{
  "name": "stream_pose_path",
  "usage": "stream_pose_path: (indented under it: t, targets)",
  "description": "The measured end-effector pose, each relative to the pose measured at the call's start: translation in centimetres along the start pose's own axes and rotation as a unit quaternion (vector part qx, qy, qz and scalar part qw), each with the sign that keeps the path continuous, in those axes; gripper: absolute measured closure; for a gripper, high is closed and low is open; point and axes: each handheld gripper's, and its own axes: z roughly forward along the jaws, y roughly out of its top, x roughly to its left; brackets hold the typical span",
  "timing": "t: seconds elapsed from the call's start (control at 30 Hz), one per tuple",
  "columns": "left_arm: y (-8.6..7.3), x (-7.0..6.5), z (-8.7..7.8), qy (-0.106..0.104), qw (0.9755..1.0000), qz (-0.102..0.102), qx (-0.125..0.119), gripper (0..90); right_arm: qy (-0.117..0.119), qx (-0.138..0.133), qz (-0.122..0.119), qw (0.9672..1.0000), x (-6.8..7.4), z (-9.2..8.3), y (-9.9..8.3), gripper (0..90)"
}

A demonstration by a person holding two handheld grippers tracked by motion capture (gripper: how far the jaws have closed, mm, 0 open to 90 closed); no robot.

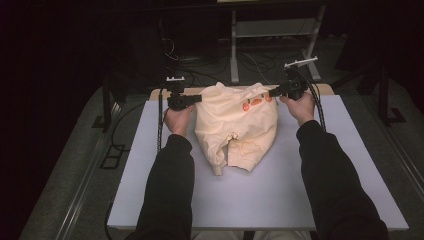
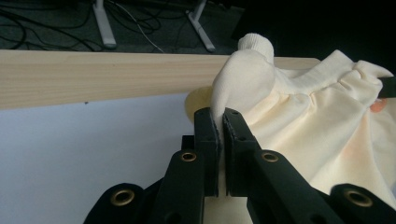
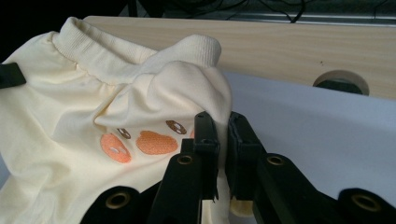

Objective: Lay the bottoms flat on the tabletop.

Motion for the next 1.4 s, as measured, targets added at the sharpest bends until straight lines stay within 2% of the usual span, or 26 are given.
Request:
stream_pose_path:
  t: [0.1,0.13,0.17,0.23,0.27,0.33,0.47,0.53,0.63,0.73,0.83,1.0,1.1,1.3,1.4]
  targets:
    - [-0.3,-0.1,0.4,0.02,0.9997,0.01,0.001,82.2,-0.01,-0.004,-0.003,0.9999,0.2,0.4,0.2,79.7]
    - [-0.7,-0.2,0.7,0.034,0.9994,0.009,0.002,76.2,-0.018,-0.009,-0.009,0.9998,0.2,0.7,0.1,73.3]
    - [-1.2,-0.1,0.9,0.038,0.9993,0.004,0.007,65.3,-0.033,-0.015,-0.012,0.9993,0.2,0.9,-0.2,66.2]
    - [-2.0,0.5,1.4,-0.001,0.9997,-0.019,0.018,56.0,-0.033,-0.024,-0.013,0.9991,0.0,1.2,-1.1,57.4]
    - [-2.4,0.7,1.5,-0.014,0.9996,-0.02,0.014,48.1,-0.031,-0.025,-0.011,0.9991,-0.3,1.3,-1.6,52.9]
    - [-3.1,0.6,1.4,-0.014,0.9999,-0.007,0.006,33.3,-0.018,-0.027,-0.007,0.9995,-0.9,1.4,-2.7,42.4]
    - [-3.8,0.4,0.7,-0.046,0.9988,0.004,-0.017,16.1,0.004,-0.036,0.001,0.9994,-1.9,0.9,-4.6,24.5]
    - [-3.9,0.1,0.3,-0.049,0.9984,0.018,-0.024,10.0,0.013,-0.046,-0.001,0.9988,-2.0,0.4,-5.3,13.6]
    - [-4.0,-0.6,-0.3,-0.045,0.9981,0.035,-0.025,0.0,0.031,-0.058,-0.006,0.9978,-1.9,-0.3,-6.2,11.4]
    - [-4.2,-1.1,-0.8,-0.055,0.9971,0.046,-0.026,0.0,0.037,-0.051,-0.016,0.9979,-1.6,-0.7,-6.8,5.4]
    - [-4.6,-1.4,-1.2,-0.059,0.9965,0.055,-0.022,0.0,0.044,-0.05,-0.021,0.9976,-1.5,-1.0,-7.4,3.1]
    - [-5.2,-1.8,-1.9,-0.066,0.9956,0.063,-0.018,0.0,0.057,-0.046,-0.022,0.9971,-1.5,-1.4,-8.4,1.3]
    - [-5.4,-1.8,-2.4,-0.06,0.9953,0.074,-0.014,0.0,0.06,-0.045,-0.031,0.9967,-1.3,-1.7,-8.8,1.3]
    - [-5.8,-1.6,-3.4,-0.063,0.9956,0.068,-0.015,0.0,0.058,-0.04,-0.036,0.9968,-0.9,-2.2,-9.4,1.1]
    - [-6.1,-1.6,-3.9,-0.07,0.995,0.071,-0.014,0.0,0.058,-0.038,-0.039,0.9968,-0.8,-2.2,-9.8,1.1]
